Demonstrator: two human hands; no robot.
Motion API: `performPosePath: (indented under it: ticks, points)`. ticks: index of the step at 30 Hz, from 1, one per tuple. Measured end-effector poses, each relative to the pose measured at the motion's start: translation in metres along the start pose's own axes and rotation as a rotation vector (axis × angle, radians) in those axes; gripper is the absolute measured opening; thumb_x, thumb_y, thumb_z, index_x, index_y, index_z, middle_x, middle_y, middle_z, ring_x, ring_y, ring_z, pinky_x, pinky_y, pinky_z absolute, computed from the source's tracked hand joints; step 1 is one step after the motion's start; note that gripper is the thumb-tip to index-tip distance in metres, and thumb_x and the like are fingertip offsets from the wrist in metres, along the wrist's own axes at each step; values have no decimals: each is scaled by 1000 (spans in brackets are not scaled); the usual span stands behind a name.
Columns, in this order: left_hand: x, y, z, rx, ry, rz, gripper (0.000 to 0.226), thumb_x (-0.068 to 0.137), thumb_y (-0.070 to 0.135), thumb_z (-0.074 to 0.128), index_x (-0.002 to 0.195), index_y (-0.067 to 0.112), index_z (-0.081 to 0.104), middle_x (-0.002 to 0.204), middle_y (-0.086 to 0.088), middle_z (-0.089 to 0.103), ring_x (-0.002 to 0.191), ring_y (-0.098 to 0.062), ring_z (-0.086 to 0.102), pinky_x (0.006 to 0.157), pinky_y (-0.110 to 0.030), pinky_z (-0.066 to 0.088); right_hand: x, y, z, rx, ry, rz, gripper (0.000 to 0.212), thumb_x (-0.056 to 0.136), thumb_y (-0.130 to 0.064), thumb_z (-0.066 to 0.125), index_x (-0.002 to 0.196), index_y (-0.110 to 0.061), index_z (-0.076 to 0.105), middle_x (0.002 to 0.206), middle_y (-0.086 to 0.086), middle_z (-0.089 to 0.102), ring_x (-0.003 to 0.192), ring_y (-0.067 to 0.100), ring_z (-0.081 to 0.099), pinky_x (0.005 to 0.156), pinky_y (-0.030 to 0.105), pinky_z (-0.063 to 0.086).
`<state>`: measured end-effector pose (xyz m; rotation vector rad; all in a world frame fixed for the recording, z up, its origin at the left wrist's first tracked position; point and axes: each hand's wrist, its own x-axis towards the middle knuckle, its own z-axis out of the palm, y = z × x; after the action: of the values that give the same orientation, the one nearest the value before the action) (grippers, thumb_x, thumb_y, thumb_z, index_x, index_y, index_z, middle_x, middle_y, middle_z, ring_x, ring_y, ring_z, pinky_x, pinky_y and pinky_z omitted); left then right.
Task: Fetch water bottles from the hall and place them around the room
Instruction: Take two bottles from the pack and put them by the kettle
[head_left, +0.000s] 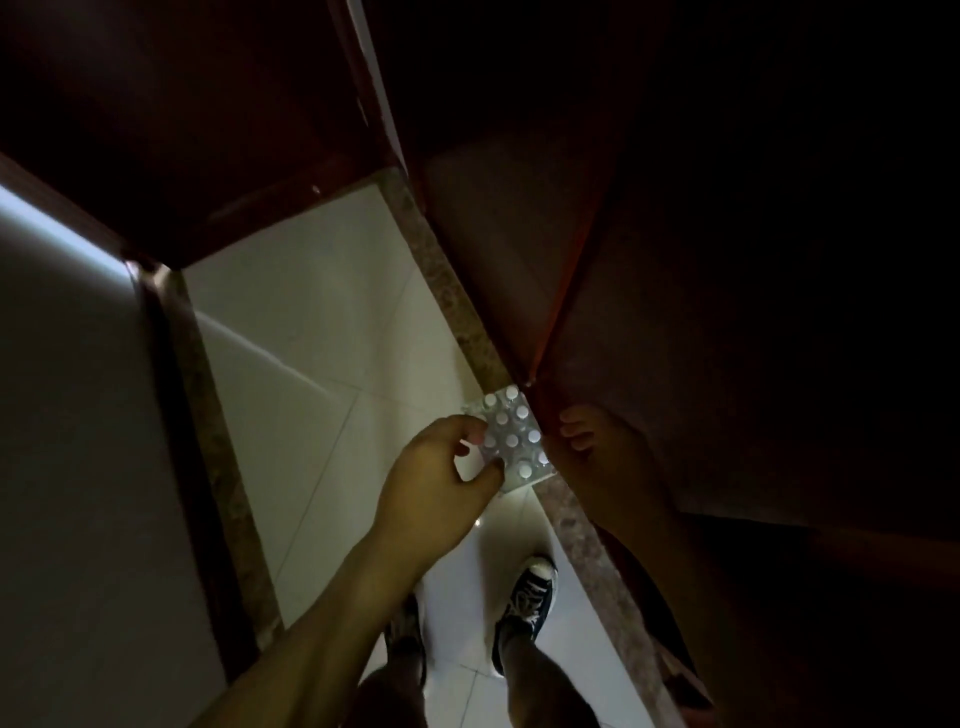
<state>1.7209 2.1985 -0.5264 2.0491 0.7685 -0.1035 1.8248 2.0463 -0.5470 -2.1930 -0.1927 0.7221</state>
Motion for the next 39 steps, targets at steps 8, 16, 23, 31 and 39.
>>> performPosePath:
  ticks: [8,16,23,31,39]
  points:
    - [109,-129,115,27,-51,-98,44,81,26,75,121,29,56,112,23,50,111,-6,54,96,-31,49,99,135,97,42,87,196,28,83,-30,74,106,-27,59,99,-10,64,92,10,64,82,34,55]
    - [211,-309,255,164,-240,-138,57,86,30,69,139,23,48,136,7,54,123,-8,51,99,-25,44,181,313,237,87,153,399,44,81,-24,75,121,-21,57,111,-7,60,103,13,60,83,26,50]
    - [267,-441,358,201,-309,-48,69,84,40,70,145,31,38,145,13,47,131,-8,46,96,-19,34,243,438,346,67,191,382,71,74,-27,80,136,-24,45,134,-5,53,123,16,52,99,37,49]
    - [284,-507,424,195,-147,4,77,71,54,74,139,31,47,132,9,63,115,-17,64,86,-30,51,279,497,399,61,433,258,69,64,-26,90,125,-25,58,105,-22,58,85,-14,53,67,-2,38]
    - [287,-507,419,200,-79,93,57,69,57,73,117,35,53,111,8,71,100,-19,69,76,-31,54,283,497,399,34,462,281,56,65,-31,88,113,-32,59,90,-11,72,82,15,70,68,36,57]
